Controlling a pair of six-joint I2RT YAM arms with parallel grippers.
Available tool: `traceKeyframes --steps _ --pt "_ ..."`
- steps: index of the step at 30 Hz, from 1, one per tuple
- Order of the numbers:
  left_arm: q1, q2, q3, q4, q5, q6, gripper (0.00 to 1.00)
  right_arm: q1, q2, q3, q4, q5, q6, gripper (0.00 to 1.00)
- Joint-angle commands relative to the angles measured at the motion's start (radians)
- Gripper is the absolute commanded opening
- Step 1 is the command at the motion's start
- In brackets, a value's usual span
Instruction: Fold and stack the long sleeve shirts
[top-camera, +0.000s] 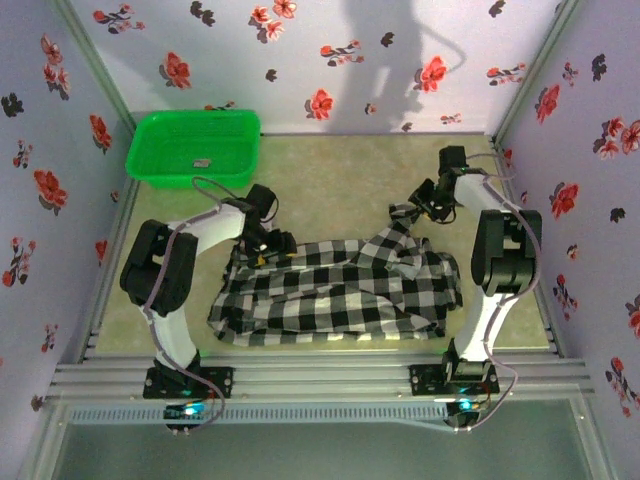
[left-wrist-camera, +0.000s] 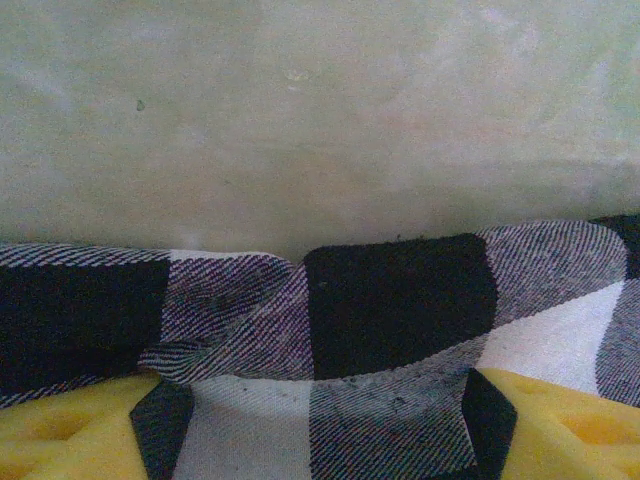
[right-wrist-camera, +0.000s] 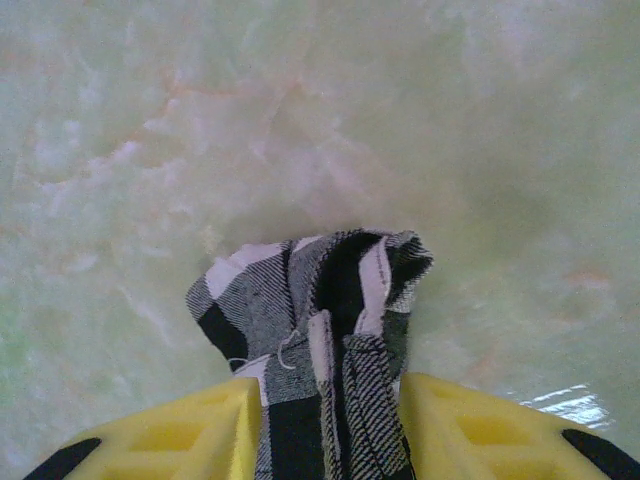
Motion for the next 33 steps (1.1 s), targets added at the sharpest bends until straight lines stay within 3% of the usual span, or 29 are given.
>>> traceKeyframes --steps 1,6,10,12,16,24,28,33 --pt "-0.007 0.036 -0.028 0.026 0.008 0.029 0.75 -0.004 0.025 0.034 0.032 -0.041 0.055 0.39" --pt "-0.007 0.032 -0.036 0.034 0.008 0.028 0.75 0.002 0.023 0.03 0.037 -0.061 0.068 0.29" --pt "-0.007 0.034 -0.04 0.039 0.01 0.027 0.75 0.004 0.013 0.026 0.041 -0.079 0.088 0.06" --pt "-0.006 0.034 -0.04 0.04 0.011 0.028 0.75 0.004 -0.002 0.027 0.056 -0.094 0.102 0.0" --pt "-0.006 0.035 -0.037 0.041 0.011 0.026 0.75 0.003 -0.041 0.05 0.098 -0.131 0.149 0.0" --pt "-0.008 0.033 -0.057 0.06 0.014 0.017 0.75 0.017 -0.123 0.027 0.336 -0.322 0.326 0.0" --pt "-0.006 0.03 -0.065 0.069 0.018 0.015 0.75 0.061 -0.13 0.022 0.344 -0.391 0.36 0.0" --pt "-0.007 0.024 -0.072 0.081 0.024 0.008 0.75 0.145 -0.161 -0.039 0.415 -0.388 0.449 0.01"
